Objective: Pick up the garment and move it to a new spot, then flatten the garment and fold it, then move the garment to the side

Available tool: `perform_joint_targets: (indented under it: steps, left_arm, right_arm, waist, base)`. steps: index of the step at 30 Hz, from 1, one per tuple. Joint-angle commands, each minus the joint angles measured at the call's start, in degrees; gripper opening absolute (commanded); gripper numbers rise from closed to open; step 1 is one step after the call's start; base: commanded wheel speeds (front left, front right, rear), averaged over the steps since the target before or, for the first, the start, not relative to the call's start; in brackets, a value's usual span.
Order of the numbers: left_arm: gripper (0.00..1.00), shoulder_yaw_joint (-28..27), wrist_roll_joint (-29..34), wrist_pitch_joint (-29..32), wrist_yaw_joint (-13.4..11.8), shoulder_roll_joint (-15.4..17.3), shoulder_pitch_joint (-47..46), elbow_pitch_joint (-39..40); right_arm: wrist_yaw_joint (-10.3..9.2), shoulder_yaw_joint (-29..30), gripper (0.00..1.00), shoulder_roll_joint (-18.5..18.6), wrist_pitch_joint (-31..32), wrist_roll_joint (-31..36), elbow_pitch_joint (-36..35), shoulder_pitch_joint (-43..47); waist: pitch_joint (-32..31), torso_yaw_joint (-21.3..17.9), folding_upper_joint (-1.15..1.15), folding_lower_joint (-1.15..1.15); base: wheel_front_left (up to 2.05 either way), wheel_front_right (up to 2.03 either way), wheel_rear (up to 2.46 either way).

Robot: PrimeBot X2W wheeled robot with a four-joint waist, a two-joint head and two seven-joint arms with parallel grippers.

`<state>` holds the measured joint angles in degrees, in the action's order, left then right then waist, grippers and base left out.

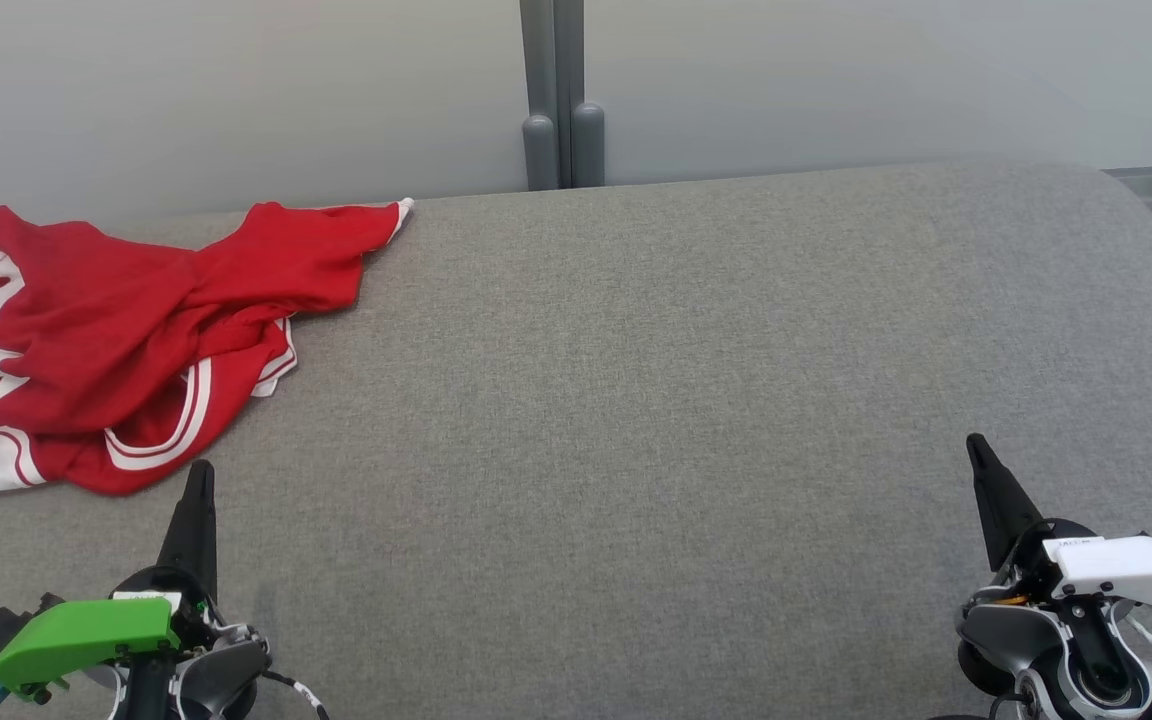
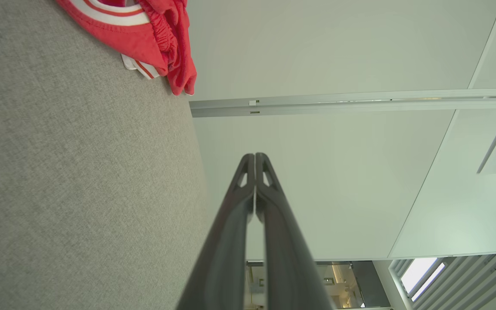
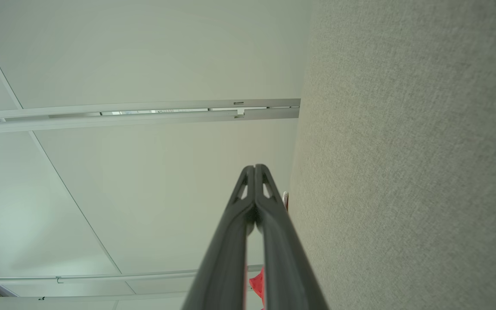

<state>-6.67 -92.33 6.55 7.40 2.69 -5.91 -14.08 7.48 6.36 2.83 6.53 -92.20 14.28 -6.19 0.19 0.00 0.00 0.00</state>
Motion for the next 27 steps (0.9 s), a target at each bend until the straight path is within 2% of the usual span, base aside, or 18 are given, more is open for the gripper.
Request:
perform_joint_targets:
  steps: [1,27]
  left_arm:
    - [0.0,-0.1,-0.1,0.3,0.2,0.5,-0.9,0.1]
    - [0.0,-0.1,-0.1,0.3,0.2,0.5,-0.9,0.1]
  right_arm:
    - [0.03,0.0,0.0,0.1,0.0,-0.4,-0.3,-0.5]
    - [0.03,0.0,0.0,0.1,0.0,-0.4,-0.3,-0.5]
  waist:
    - [0.0,0.0,0.0,0.0]
    - [0.0,0.0,0.0,0.0]
  base:
    - [0.0,0.0,0.0]
    - [0.0,0.0,0.0]
